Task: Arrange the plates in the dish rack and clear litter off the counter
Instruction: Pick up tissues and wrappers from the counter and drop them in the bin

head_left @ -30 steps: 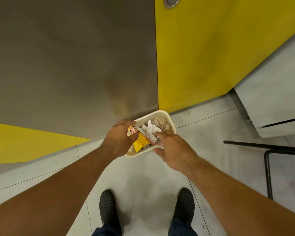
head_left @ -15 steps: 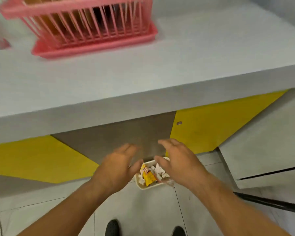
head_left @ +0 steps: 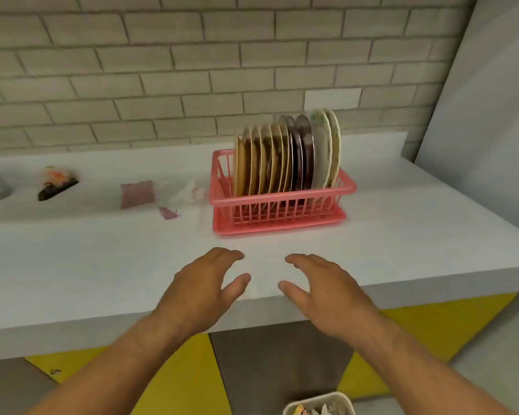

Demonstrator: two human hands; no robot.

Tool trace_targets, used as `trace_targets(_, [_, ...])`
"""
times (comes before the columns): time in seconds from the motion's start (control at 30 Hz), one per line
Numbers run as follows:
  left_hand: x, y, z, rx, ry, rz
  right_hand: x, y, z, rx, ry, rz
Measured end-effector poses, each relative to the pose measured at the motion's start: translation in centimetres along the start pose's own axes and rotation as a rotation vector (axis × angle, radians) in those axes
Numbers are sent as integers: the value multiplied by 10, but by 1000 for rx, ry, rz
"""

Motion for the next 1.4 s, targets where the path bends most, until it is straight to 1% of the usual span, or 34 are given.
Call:
trace_targets(0.17, [53, 22, -54, -43, -6, -12, 61, 46, 5, -64, -13, -34])
trace_targets(0.3, [85, 36, -68, -47, -15, -32, 85, 74, 13, -70, 2, -59])
trace_targets(0.43, [109, 52, -63, -33, -29, -80, 87, 103, 26, -45, 25, -67])
trace_targets(0.57, [139, 63, -54, -13, -17, -148, 86, 140, 52, 36, 41, -100])
trace_targets(0.67, [163, 78, -61, -31, 18, -199, 92, 166, 73, 83, 61, -121])
trace_targets(0.8, [185, 102, -66, -55, 14, -243, 94, 189, 90, 157, 18, -143])
trace_targets(0.97, [212, 140, -37, 31, 48, -263, 90, 220, 101, 159, 3, -115])
trace_targets(1.1, [237, 182, -16, 111, 65, -240, 86, 238, 117, 144, 5, -41])
trace_targets(1.23, [251, 232, 3, 178, 37, -164, 79, 257, 126, 139, -36, 31])
trace_targets(1.3, [254, 254, 17, 213, 86, -128, 75, 271, 129, 103, -50, 63])
trace_targets(1.4, [251, 271, 36, 205, 168, -16, 74, 289, 141, 81, -56, 95])
Point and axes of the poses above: each hand's wrist, its own y-axis towards the middle knuckle, its own z-axis out of the palm, x = y × z, the point moved 5 cm from there along y, towards the middle knuckle, and after that the axes turned 12 degrees about -z, right-handed, at the moved point
